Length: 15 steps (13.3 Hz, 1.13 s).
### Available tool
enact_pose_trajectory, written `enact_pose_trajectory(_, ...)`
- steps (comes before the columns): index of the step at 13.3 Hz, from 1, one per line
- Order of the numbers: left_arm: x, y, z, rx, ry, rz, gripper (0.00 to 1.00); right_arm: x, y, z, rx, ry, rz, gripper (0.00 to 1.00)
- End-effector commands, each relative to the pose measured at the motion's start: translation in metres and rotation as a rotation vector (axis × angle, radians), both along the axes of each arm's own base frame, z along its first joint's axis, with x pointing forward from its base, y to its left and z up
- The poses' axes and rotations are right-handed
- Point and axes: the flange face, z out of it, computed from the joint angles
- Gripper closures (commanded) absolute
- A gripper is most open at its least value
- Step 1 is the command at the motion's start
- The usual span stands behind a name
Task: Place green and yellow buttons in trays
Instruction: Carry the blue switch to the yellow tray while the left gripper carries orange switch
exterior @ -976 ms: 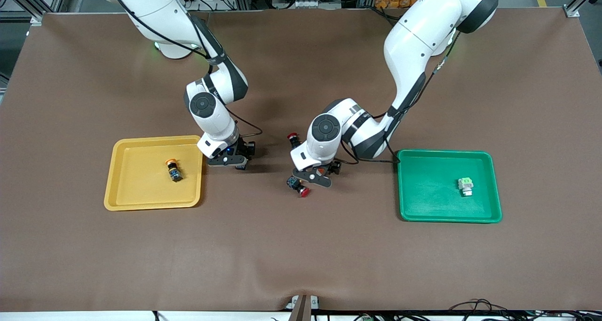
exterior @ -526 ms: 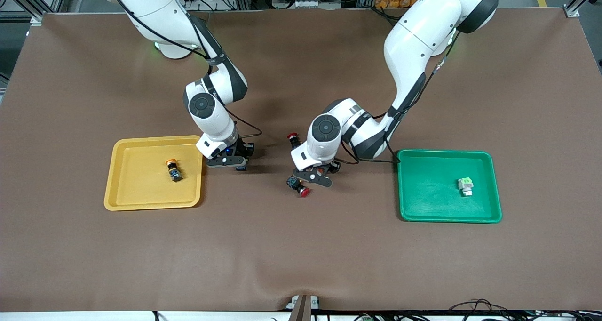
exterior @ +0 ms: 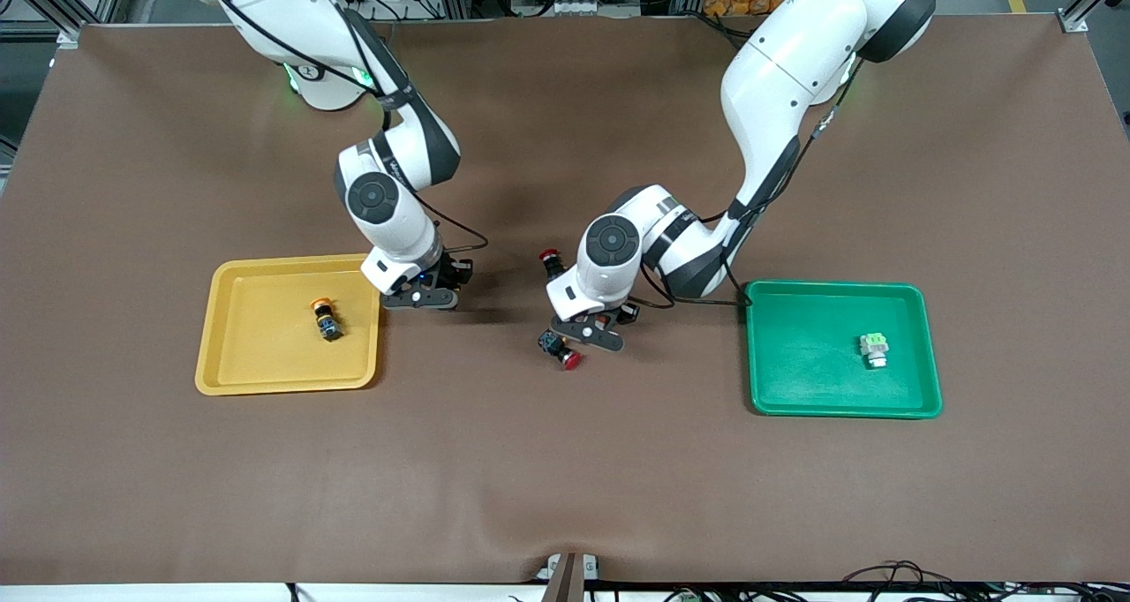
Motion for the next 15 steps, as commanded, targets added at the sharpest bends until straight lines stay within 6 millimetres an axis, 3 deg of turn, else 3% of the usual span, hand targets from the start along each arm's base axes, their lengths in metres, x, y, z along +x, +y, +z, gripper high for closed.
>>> enact_pose_trajectory(1, 0.009, 0.008, 0.038, 0.032, -0.028, 0.054, 1.0, 0.008, -0.038, 0.027, 0.009, 0.019, 0.041, 1.0)
enact_pose_trajectory(4, 0.031, 0.038, 0.096, 0.049, -0.047, 0.127, 1.0, 0.021, -0.086, 0.049, 0.009, 0.061, 0.106, 1.0)
enact_pose_trajectory(6, 0.058, 0.082, 0.125, 0.057, -0.054, 0.204, 1.0, 0.029, -0.123, 0.055, 0.015, 0.075, 0.13, 1.0)
enact_pose_trajectory(8, 0.082, 0.14, 0.143, 0.105, -0.023, 0.297, 1.0, 0.035, -0.161, 0.059, 0.023, 0.089, 0.174, 1.0)
enact_pose_trajectory(10, 0.103, 0.205, 0.146, 0.153, 0.026, 0.412, 1.0, 0.041, -0.2, 0.061, 0.034, 0.095, 0.216, 1.0)
enact_pose_trajectory(12, 0.12, 0.265, 0.132, 0.178, 0.07, 0.497, 1.0, 0.044, -0.236, 0.057, 0.044, 0.093, 0.259, 1.0)
enact_pose_trajectory(13, 0.124, 0.287, 0.115, 0.196, 0.106, 0.525, 1.0, 0.044, -0.251, 0.055, 0.047, 0.095, 0.269, 1.0)
enact_pose_trajectory(15, 0.124, 0.314, 0.084, 0.235, 0.166, 0.547, 1.0, 0.046, -0.274, 0.056, 0.046, 0.088, 0.295, 1.0)
